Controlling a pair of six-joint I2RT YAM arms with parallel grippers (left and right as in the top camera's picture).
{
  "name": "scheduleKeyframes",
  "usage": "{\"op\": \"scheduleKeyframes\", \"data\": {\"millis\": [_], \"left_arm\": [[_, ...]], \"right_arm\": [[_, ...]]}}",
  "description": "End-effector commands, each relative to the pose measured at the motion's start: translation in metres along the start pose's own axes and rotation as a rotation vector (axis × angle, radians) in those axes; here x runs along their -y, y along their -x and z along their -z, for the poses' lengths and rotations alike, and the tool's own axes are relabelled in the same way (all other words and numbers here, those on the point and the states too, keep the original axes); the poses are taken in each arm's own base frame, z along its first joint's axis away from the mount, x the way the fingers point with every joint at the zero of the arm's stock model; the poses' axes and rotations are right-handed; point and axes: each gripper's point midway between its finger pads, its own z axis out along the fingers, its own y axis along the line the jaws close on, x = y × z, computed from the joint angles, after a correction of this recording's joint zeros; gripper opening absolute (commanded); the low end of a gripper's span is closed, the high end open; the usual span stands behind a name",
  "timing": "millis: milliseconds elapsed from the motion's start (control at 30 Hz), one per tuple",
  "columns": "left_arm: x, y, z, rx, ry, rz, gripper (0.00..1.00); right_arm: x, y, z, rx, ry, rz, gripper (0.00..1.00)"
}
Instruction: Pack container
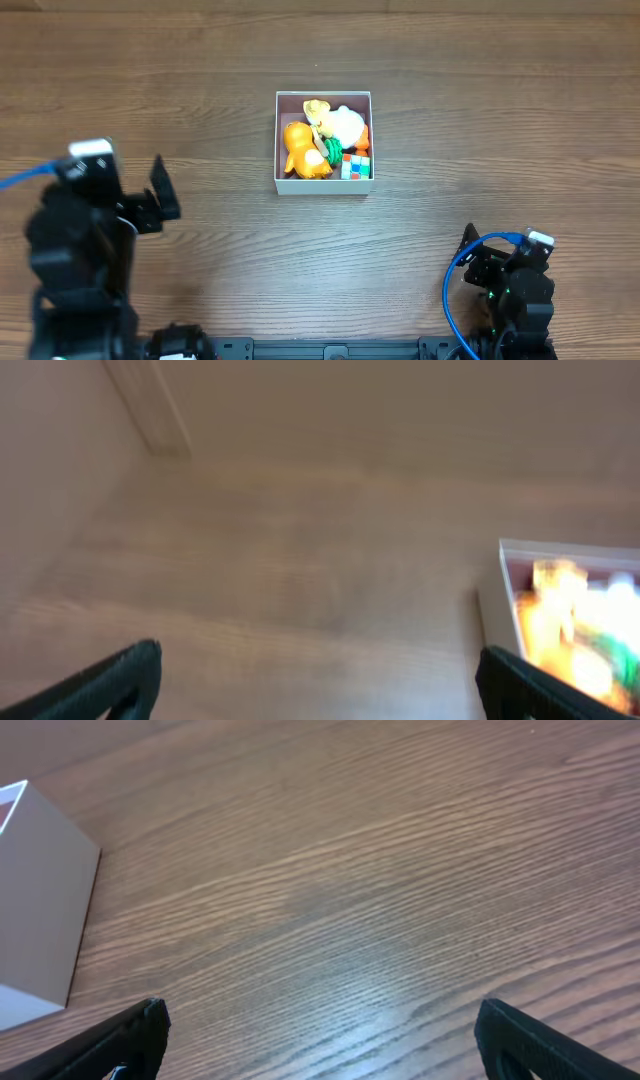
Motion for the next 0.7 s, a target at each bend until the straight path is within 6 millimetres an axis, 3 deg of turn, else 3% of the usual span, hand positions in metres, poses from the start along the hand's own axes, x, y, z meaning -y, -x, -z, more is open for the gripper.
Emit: {"op": "scheduleKeyframes", "data": {"millis": [0, 167, 333, 567, 667], "left_arm": [[0.012, -0.052, -0.012, 0.034, -0.065, -0.058, 1.0], [0.029, -0.109, -0.036, 0.094, -0.151, -0.061, 1.0], [0.03, -0.151, -0.047, 0.115, -0.153, -0.062, 1.0], [0.031, -0.182, -0.059, 0.094, -0.155, -0.061, 1.0], [0.03, -0.179, -0.058, 0.113, -0.15, -0.062, 1.0]], "right_arm": [[0.002, 0.005, 0.001, 0.022, -0.012, -0.004, 1.0], [0.002, 0.005, 0.001, 0.022, -0.012, -0.004, 1.0], [0.002, 0.005, 0.001, 0.022, -0.012, -0.004, 1.0], [0.002, 0.005, 0.001, 0.022, -0.012, -0.004, 1.0], [0.002, 0.005, 0.001, 0.022, -0.012, -0.004, 1.0]]}}
